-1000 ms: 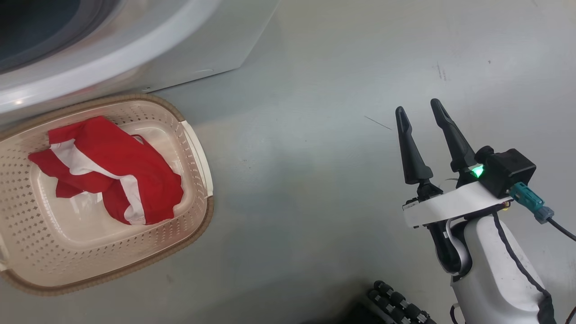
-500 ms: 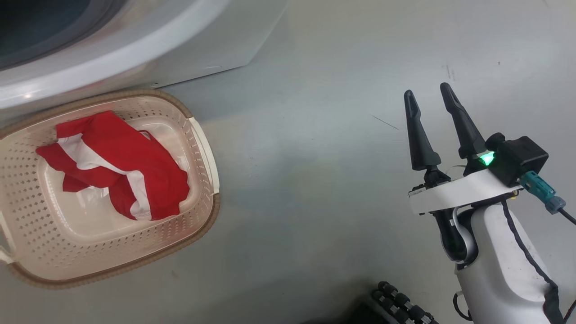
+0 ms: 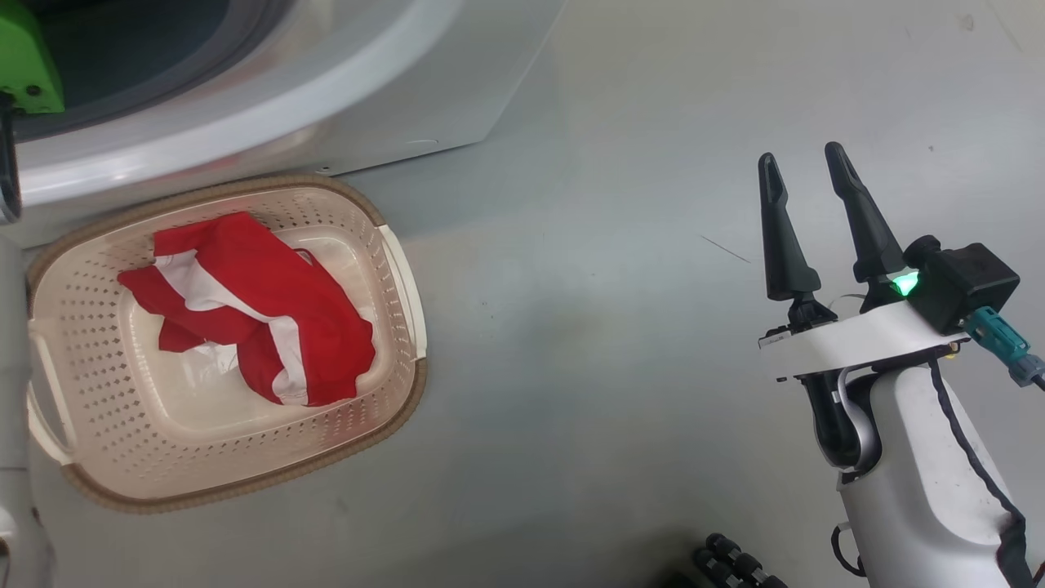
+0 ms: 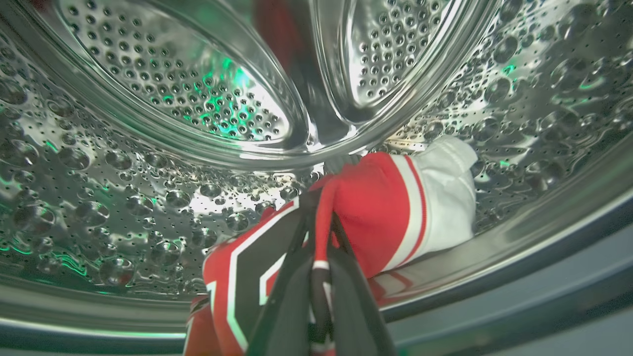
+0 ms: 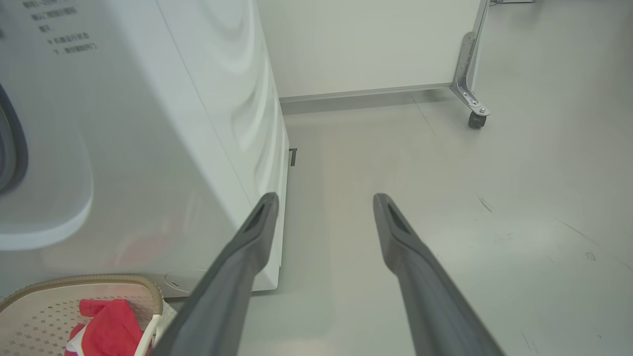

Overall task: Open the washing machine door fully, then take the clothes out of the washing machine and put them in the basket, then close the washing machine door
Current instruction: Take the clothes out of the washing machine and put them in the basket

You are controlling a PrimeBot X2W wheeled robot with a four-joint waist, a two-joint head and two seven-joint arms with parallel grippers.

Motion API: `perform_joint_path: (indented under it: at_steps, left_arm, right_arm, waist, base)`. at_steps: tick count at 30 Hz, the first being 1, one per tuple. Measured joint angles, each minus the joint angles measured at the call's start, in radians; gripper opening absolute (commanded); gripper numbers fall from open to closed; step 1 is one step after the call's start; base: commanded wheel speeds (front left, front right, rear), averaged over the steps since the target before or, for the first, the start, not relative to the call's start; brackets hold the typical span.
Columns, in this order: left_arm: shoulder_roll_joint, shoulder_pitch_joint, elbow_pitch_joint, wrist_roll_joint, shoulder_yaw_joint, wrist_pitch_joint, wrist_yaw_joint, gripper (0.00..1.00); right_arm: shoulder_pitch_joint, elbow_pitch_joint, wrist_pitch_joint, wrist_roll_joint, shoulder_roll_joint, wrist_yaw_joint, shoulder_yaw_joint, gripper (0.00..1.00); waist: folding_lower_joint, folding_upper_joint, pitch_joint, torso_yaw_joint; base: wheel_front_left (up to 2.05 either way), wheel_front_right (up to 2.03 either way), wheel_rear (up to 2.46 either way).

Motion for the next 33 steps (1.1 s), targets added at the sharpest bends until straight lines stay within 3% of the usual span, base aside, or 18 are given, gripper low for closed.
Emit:
perform_joint_path:
  at_steps: [18,33]
  left_arm:
    - [-0.139,0.236,-0.123,-0.045,-0.03,-0.292,0.0,0.0]
    - [-0.17,0.454,-0.252,-0.045,-0.041,-0.317,0.0,0.0]
  right_arm:
    - [0.051,0.022,-0.004,-0.047,-0.017,0.004,-0.009,1.0]
    - [0.126,0.061,-0.004,-0.062,-0.016,0.012,0.033,1.0]
  waist:
    - [0.0,0.0,-0.113,0.101]
    - [0.0,0.0,-0.247,0.17]
  base:
    - [0.0,0.0,0.0]
    - [0.0,0.0,0.0]
